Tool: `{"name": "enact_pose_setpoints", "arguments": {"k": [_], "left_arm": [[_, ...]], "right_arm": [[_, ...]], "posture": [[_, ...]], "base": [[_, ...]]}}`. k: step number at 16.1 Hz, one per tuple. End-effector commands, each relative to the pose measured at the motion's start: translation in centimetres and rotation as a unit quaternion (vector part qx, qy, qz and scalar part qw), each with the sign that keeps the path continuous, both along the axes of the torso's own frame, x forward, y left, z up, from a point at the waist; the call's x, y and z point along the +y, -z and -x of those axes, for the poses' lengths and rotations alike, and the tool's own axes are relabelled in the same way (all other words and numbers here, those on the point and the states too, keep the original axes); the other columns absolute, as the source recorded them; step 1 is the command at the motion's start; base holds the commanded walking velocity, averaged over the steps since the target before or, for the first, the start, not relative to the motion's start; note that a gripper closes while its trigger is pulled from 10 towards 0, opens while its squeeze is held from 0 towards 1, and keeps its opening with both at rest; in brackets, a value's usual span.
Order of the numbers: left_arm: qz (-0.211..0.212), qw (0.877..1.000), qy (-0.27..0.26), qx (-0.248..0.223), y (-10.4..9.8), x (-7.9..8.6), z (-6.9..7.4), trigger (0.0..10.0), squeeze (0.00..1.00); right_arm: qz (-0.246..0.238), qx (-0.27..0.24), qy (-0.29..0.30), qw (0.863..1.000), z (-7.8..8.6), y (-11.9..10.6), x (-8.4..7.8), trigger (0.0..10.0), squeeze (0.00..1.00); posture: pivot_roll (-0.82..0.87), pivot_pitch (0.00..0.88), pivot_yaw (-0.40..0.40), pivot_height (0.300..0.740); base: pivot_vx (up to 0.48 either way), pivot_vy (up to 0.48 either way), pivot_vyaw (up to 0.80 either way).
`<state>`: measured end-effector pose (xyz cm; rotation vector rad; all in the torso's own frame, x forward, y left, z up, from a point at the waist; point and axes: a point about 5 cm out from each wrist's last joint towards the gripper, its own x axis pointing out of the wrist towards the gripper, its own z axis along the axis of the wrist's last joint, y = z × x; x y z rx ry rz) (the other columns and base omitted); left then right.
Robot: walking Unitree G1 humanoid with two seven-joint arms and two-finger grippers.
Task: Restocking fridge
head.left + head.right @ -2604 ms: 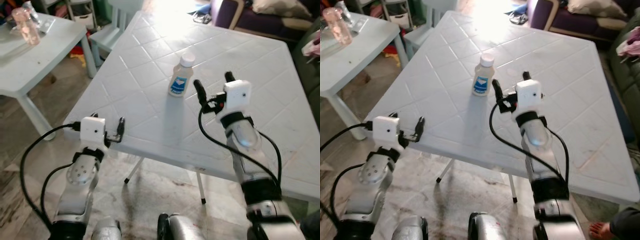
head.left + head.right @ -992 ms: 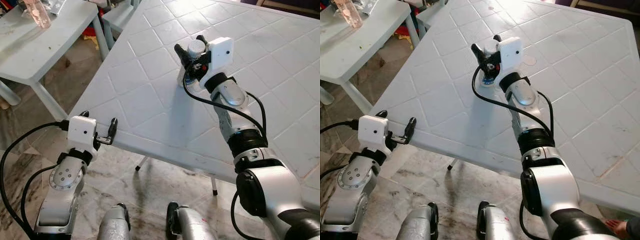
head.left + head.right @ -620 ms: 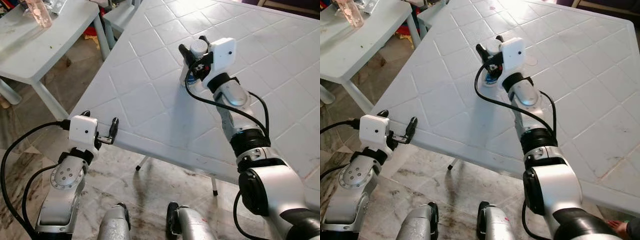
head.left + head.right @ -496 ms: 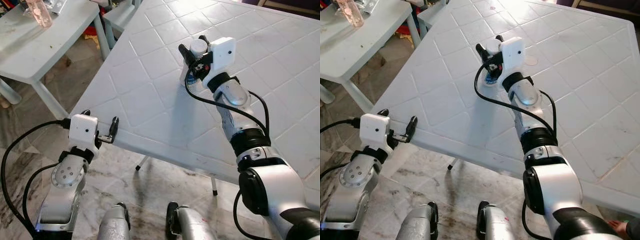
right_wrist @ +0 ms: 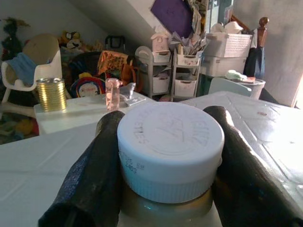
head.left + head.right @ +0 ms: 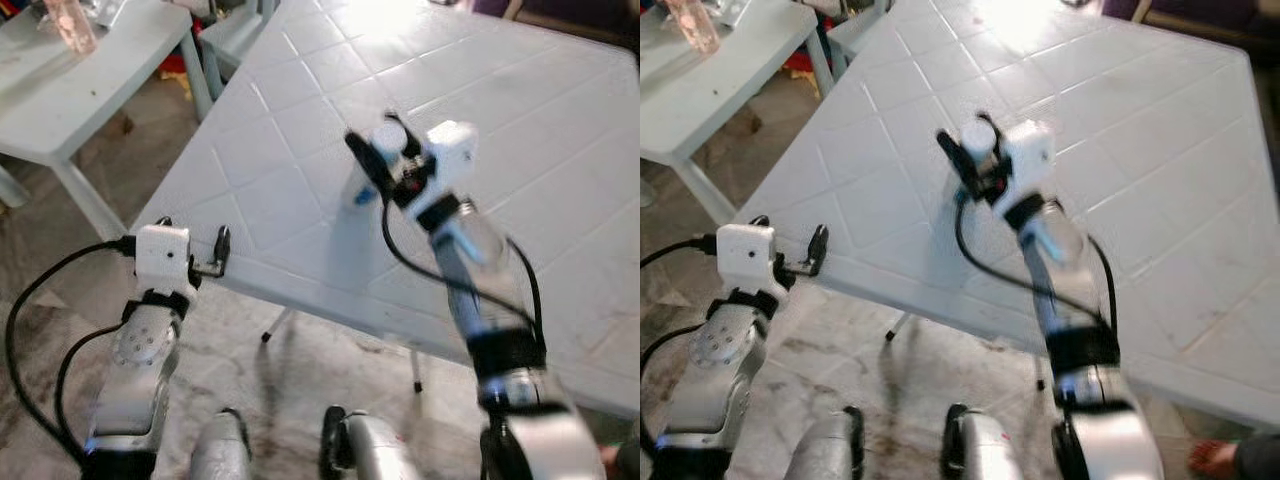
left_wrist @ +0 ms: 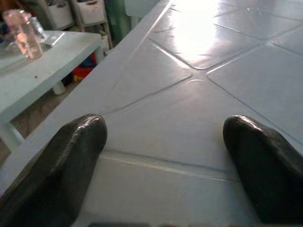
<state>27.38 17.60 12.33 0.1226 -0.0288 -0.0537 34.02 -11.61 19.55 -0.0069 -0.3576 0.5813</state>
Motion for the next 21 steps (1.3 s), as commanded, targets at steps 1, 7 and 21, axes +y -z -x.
{"name": "enact_pose_setpoints", "arguments": {"k": [1,7,21], "left_arm": [[-0.005,0.997,-0.057,0.046,2.1,2.0,0.6,10.0,0.0],[0.011,0.997,-0.059,0.051,2.6,1.5,0.3,10.0,0.0],[0.016,0.998,-0.046,0.039,2.9,0.3,-0.2,10.0,0.0]], "right_arm": [[-0.006,0.03,0.0,1.0,0.5,0.8,0.5,10.0,0.0],[-0.056,0.088,0.115,0.988,5.3,4.5,-0.2,10.0,0.0],[-0.043,0.098,0.099,0.989,5.4,3.7,0.1,10.0,0.0]], "posture": [[0.17,0.159,-0.113,0.74],[0.14,0.123,-0.107,0.74],[0.13,0.114,-0.126,0.74]], "base": [[0.0,0.0,0.79],[0.0,0.046,0.79],[0.0,0.295,0.79]]}}
